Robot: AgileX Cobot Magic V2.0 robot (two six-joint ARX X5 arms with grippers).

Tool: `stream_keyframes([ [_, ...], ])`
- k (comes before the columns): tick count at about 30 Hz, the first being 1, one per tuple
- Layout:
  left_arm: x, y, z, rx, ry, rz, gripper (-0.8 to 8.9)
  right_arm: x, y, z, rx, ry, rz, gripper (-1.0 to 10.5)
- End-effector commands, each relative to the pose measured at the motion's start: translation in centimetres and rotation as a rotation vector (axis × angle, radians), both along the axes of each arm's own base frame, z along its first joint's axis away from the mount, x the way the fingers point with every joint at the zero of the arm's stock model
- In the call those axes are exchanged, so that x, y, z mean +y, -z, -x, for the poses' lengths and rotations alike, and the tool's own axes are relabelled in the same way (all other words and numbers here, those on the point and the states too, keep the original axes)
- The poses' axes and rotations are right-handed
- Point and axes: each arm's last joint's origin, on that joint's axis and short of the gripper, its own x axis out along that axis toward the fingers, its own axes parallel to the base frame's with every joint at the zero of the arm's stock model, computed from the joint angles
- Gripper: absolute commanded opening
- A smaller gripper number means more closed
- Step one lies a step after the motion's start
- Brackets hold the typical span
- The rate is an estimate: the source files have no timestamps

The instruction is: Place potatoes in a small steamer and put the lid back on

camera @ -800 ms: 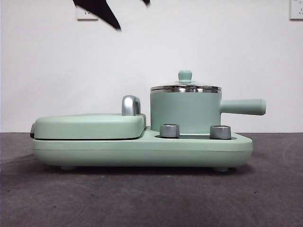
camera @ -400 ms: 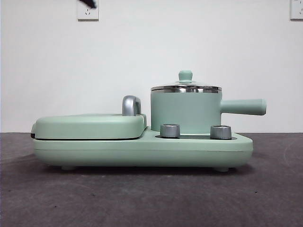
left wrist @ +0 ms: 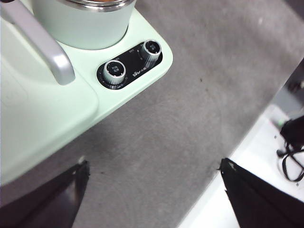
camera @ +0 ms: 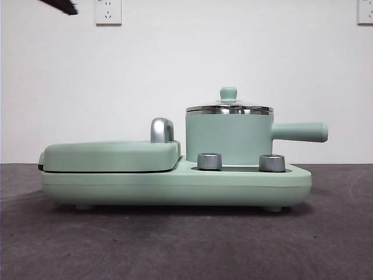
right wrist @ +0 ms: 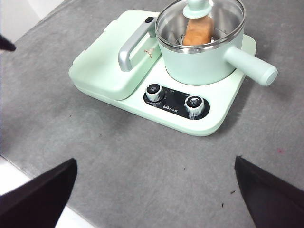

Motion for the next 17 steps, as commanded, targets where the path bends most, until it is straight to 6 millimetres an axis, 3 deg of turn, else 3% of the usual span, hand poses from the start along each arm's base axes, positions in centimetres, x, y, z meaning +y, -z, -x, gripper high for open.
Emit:
stream_keyframes([
  [1, 0.7, 1.0, 1.1, 0.046, -0.063, 0.070, 4.35, 0.1, -0.4, -0.1, -0.031, -0.017, -0.005, 5.1],
  [3, 1.3, 1.5, 1.9, 0.061, -0.097, 0.094, 3.95, 0.2, -0.5, -0.1, -0.034, -0.033, -0.016, 4.1],
  [4, 1.5, 1.6, 2.3, 0.062, -0.103, 0.105, 3.14, 0.2, -0.5, -0.1, -0.033, -0.043, -0.021, 3.0],
  [5, 1.8, 1.7, 2.7, 0.057, -0.106, 0.113, 1.88, 0.2, -0.5, -0.1, -0.031, -0.054, -0.026, 1.3],
  [6, 2.0, 1.6, 2.9, 0.050, -0.105, 0.119, 0.55, 0.2, -0.5, -0.1, -0.029, -0.055, -0.026, 0.2],
  [7, 2.2, 1.5, 3.2, 0.039, -0.107, 0.128, 0.09, 0.3, -0.5, -0.2, -0.029, -0.057, -0.024, 0.2],
  [17, 3.1, 0.6, 4.5, -0.016, -0.112, 0.193, 0.19, 0.3, -0.5, -0.2, -0.029, -0.052, -0.021, 0.2],
])
